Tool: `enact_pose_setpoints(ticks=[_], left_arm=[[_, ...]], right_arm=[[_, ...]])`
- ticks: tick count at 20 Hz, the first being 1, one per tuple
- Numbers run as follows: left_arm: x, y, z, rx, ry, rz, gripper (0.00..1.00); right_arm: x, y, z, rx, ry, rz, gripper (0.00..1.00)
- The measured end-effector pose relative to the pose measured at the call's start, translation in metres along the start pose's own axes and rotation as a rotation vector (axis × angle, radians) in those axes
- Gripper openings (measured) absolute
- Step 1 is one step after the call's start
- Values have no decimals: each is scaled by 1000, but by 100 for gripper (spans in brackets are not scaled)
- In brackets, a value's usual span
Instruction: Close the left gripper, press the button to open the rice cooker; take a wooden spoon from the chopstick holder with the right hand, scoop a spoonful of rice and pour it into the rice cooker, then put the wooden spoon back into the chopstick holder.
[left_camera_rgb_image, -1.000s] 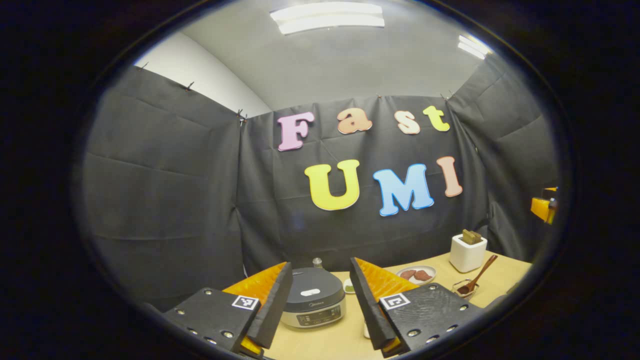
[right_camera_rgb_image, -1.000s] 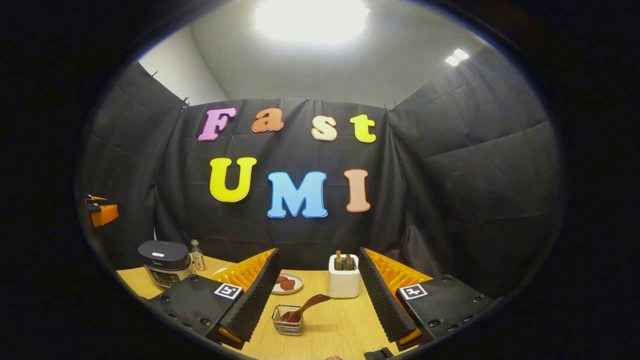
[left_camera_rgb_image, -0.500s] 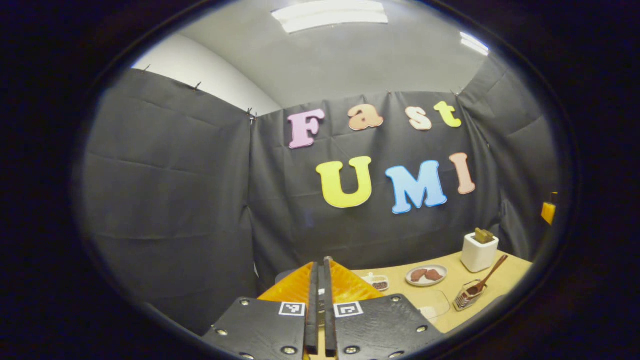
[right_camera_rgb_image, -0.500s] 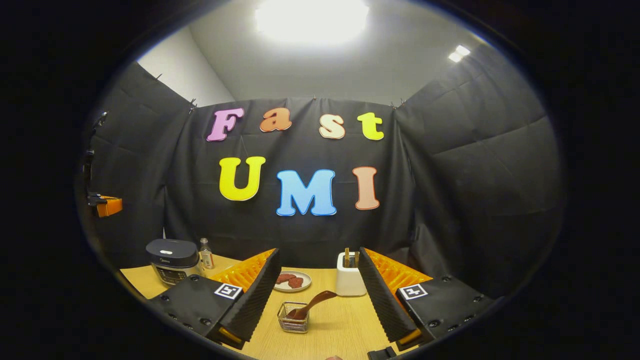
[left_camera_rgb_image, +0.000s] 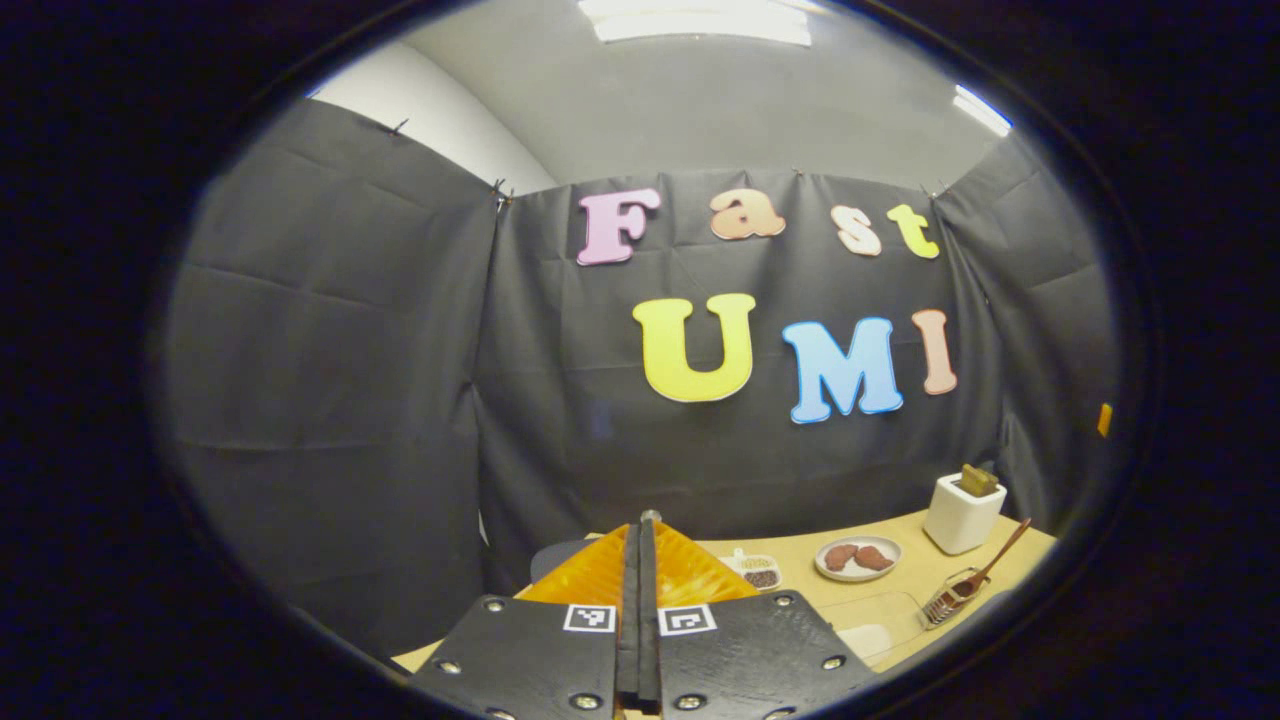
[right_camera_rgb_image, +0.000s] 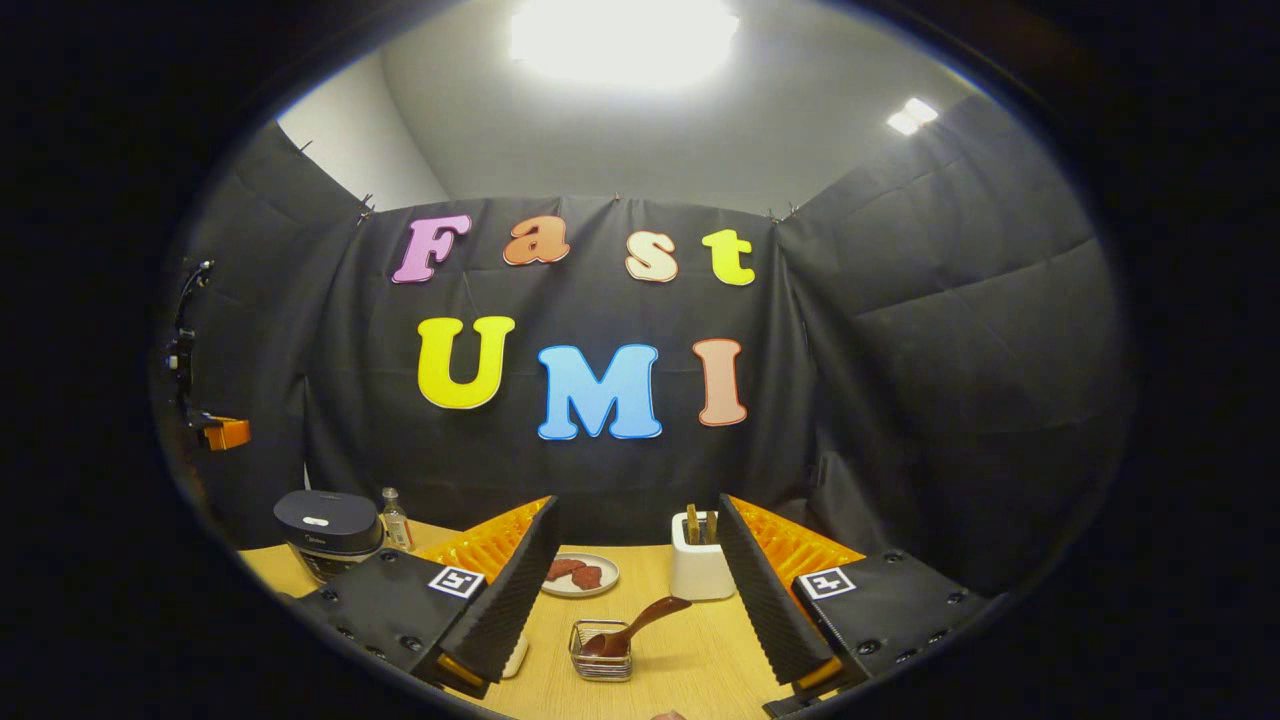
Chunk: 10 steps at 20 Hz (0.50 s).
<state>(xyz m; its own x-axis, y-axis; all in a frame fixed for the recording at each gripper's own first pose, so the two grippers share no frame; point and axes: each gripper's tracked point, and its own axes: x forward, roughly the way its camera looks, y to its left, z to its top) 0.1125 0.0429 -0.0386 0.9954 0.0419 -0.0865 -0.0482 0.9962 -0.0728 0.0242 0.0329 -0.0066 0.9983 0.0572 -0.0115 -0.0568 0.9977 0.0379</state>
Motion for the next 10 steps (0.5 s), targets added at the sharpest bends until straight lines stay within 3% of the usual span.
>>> enact_pose_setpoints(ticks=[10], left_arm=[[76, -4, -92, 9, 167, -103, 0]], right_arm=[[26, 11, -4, -35, 19, -84, 98]])
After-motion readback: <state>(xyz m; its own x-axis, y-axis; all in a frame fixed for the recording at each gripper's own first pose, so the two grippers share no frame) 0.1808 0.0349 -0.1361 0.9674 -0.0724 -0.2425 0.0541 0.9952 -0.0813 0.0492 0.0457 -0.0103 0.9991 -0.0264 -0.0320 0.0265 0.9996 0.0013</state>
